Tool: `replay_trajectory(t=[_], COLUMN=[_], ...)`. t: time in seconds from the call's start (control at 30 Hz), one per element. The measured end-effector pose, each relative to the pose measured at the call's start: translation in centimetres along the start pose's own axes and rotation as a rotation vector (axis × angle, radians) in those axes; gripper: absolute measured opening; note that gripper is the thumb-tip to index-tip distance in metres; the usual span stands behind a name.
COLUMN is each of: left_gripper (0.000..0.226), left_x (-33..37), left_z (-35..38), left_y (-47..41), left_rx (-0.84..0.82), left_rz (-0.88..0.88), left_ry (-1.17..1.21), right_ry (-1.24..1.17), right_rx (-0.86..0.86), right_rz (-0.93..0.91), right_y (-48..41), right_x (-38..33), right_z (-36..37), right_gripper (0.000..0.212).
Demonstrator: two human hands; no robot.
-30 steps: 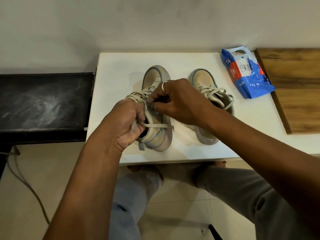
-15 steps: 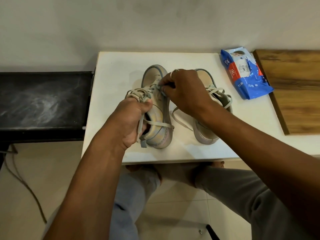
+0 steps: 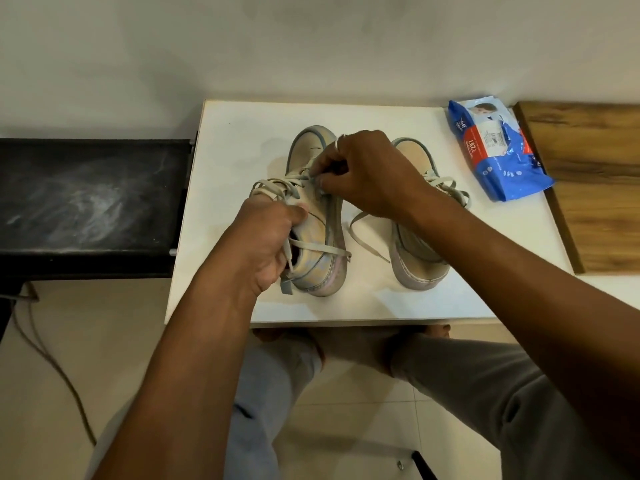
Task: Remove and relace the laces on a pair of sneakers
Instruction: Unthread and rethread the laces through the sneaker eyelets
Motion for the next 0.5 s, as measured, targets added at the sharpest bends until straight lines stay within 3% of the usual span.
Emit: replay_trajectory(t=[0.1, 0.3, 0.43, 0.5], left_gripper=[0.024, 0.029, 0.026, 0.026], left_x=[0.3, 0.2, 0.2, 0.2], left_z=[-0.3, 0.2, 0.1, 0.3], left_y=[0.1, -0.2, -0.2, -0.4], left_rx=[0.048, 0.049, 0.06, 0.054], left_rz=[0.027, 0.024, 0.026, 0.028], left_ry=[-0.043, -0.071, -0.059, -0.067], right_ry=[-0.116, 0.135, -0.013, -0.062], right_rx=[-0.139, 0.084, -0.136, -0.157], right_rz=[-0.018, -0.004, 0.011, 0.057], right_y=[0.2, -1.0, -1.0, -1.1], right_x=[-0.8, 0.0, -0.5, 0.3], right_z=[0.8, -0.9, 0.1, 0.1], right_gripper=[0.015, 0.019, 0.013, 0.01])
Point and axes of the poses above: each hand's wrist, its own y-axis away from the middle knuckle, its own z-axis out of the palm, x = y × z, the point moved 9 cm from there along -y, towards the middle knuckle, and after that the axes turned 15 degrees about -z, right-handed, at the moved point
